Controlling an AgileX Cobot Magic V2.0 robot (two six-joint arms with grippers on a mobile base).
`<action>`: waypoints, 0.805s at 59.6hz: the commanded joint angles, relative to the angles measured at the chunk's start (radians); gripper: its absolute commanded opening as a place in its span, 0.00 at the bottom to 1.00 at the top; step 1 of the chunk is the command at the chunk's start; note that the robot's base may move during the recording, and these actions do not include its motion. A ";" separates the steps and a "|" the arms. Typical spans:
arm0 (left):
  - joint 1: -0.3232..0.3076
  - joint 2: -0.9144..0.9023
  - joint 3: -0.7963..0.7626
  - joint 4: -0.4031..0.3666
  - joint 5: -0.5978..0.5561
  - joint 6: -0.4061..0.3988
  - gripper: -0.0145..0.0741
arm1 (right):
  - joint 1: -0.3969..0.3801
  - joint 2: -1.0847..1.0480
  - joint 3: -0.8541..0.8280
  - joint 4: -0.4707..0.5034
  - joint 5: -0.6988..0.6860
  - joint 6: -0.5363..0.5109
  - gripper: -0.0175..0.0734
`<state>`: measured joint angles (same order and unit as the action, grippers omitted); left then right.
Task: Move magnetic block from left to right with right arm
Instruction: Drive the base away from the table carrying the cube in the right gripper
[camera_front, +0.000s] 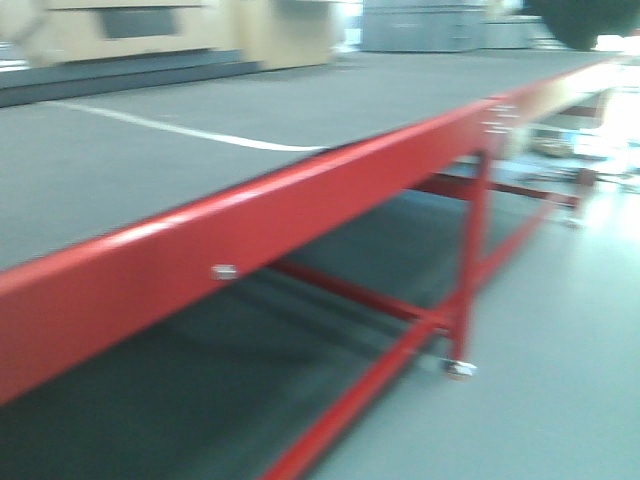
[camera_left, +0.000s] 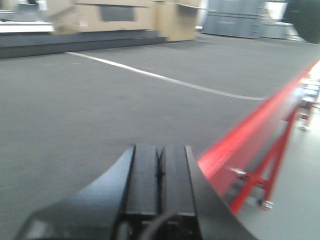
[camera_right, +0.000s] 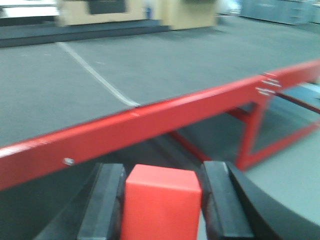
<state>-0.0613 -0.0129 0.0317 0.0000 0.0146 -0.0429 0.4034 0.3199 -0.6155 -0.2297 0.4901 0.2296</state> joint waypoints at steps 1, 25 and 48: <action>0.001 -0.014 0.010 0.000 -0.090 -0.004 0.03 | 0.001 0.008 -0.026 -0.020 -0.092 -0.006 0.44; 0.001 -0.014 0.010 0.000 -0.090 -0.004 0.03 | 0.001 0.008 -0.026 -0.020 -0.092 -0.006 0.44; 0.001 -0.014 0.010 0.000 -0.090 -0.004 0.03 | 0.001 0.008 -0.026 -0.020 -0.092 -0.006 0.44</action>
<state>-0.0613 -0.0129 0.0317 0.0000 0.0146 -0.0429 0.4034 0.3199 -0.6155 -0.2297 0.4901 0.2296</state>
